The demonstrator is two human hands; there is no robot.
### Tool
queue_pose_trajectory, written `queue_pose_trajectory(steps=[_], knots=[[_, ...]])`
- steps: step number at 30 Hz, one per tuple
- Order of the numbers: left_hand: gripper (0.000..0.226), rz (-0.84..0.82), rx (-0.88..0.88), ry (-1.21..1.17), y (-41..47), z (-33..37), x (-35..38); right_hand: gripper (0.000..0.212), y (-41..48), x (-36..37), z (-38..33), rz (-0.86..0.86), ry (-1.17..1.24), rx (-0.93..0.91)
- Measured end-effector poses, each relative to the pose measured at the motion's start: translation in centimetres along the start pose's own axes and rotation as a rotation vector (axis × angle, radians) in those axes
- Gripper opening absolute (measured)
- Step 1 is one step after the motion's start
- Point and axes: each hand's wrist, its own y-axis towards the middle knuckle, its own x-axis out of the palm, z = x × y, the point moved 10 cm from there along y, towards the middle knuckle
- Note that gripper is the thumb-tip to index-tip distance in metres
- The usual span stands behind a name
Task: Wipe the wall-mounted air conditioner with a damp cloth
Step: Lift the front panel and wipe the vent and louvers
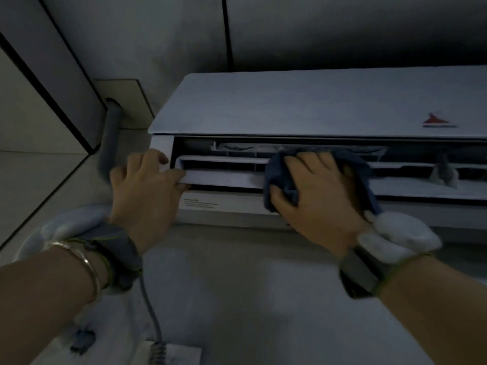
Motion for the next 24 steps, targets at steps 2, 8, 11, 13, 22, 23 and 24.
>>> queue_pose_trajectory(steps=[2,8,11,13,22,23,24], knots=[[0.024,0.011,-0.017,0.021,-0.4,0.6,-0.2,0.055,-1.8,-0.8,3.8,0.008,-0.057,0.038],[0.024,0.068,0.077,-0.104,-0.4,8.7,-1.1,0.054,-5.8,-3.3,13.4,-0.09,-0.182,0.117],[0.026,0.053,0.155,-0.231,-0.1,14.0,-1.7,0.048,-6.6,-4.3,14.8,-0.102,-0.239,0.063],[0.032,0.04,0.207,-0.285,-0.2,16.4,-1.8,0.047,-6.7,-4.5,14.1,-0.087,-0.201,0.011],[0.023,0.006,0.387,-0.311,-0.3,23.6,-1.5,0.041,-6.6,-5.9,12.2,-0.097,0.01,-0.086],[0.02,0.009,0.378,-0.287,-0.3,23.4,-1.5,0.041,-6.4,-5.6,11.4,-0.104,0.012,-0.113],[0.015,0.014,0.363,-0.272,-0.1,23.2,-1.6,0.042,-6.1,-5.5,10.8,-0.112,0.018,-0.128]])
